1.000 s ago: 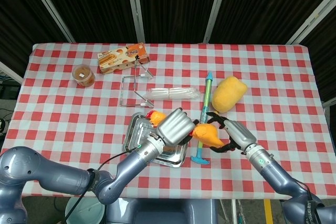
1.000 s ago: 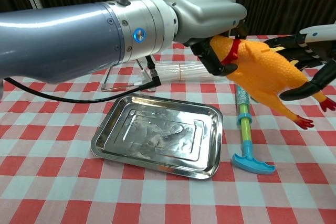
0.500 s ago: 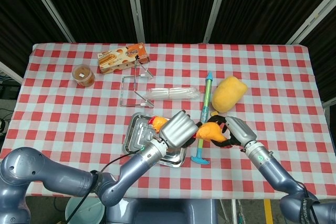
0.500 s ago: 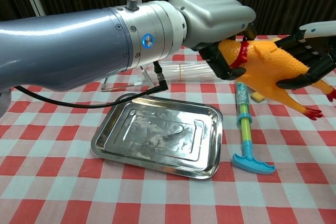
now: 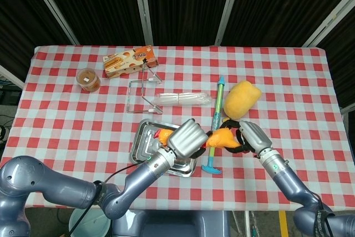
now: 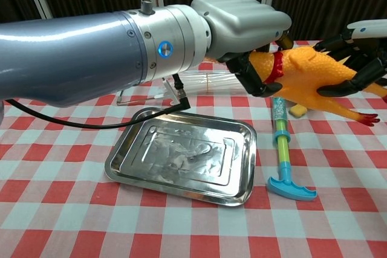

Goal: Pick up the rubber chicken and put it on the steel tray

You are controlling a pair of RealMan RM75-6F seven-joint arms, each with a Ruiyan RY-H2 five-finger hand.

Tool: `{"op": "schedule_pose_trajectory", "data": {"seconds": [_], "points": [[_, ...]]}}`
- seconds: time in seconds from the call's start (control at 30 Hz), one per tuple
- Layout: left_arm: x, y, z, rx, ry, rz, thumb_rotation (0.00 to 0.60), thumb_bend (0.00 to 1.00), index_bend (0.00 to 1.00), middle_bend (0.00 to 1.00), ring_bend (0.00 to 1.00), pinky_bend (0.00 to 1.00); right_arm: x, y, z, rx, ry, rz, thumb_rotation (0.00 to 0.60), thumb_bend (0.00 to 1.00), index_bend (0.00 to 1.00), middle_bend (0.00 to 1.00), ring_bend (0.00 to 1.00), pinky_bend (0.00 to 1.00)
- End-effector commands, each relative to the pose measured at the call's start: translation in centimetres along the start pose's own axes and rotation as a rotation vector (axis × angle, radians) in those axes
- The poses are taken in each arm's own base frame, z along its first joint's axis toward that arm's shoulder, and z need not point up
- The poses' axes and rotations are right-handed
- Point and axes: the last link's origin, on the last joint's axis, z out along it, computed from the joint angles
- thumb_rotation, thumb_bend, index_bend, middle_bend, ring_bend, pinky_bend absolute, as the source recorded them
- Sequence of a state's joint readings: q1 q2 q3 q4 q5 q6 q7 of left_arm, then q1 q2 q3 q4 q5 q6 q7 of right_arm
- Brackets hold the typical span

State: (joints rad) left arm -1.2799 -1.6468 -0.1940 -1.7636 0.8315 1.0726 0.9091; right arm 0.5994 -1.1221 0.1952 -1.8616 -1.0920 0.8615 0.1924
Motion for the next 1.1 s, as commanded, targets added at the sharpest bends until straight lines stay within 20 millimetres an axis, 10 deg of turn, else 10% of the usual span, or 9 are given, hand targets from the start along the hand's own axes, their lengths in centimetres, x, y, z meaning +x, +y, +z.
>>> {"op": "schedule_pose_trajectory", "data": {"seconds": [0.03, 0.1, 0.3, 0.47, 1.1], "points": [[0.0, -0.2, -0.1, 0.002, 0.002, -0.004, 0.600, 0.67, 0.58, 0.67, 0.61, 0.59, -0.1, 0.0, -0.1, 0.003, -0.004, -0.006, 0.600, 1.00, 0.90, 0.84, 0.80, 0.85], [0.0, -0.3, -0.2, 0.003, 0.004, -0.006, 0.600, 0.67, 0.58, 0.67, 0.61, 0.59, -0.1, 0.1, -0.3, 0.006, -0.019, -0.014, 0.600, 0.94, 0.71, 0.71, 0.66, 0.74], [-0.1, -0.6, -0.4, 0.007, 0.014, -0.014, 0.600, 0.67, 0.58, 0.67, 0.61, 0.59, -0.2, 0.5, -1.0, 0.015, -0.080, -0.086, 0.600, 0.19, 0.03, 0.08, 0.08, 0.26], [-0.7, -0.8, -1.1, -0.003, 0.047, -0.011, 0.600, 0.66, 0.58, 0.67, 0.61, 0.59, 0.3, 0.9, -1.8, 0.017, -0.098, -0.145, 0.600, 0.08, 0.00, 0.00, 0.00, 0.12], [-4.3, -3.6, -5.9, 0.020, 0.038, -0.209, 0.600, 0.63, 0.56, 0.66, 0.61, 0.59, 6.0, 5.2, -6.1, -0.060, 0.050, -0.148, 0.600, 0.08, 0.00, 0.00, 0.00, 0.09]]}}
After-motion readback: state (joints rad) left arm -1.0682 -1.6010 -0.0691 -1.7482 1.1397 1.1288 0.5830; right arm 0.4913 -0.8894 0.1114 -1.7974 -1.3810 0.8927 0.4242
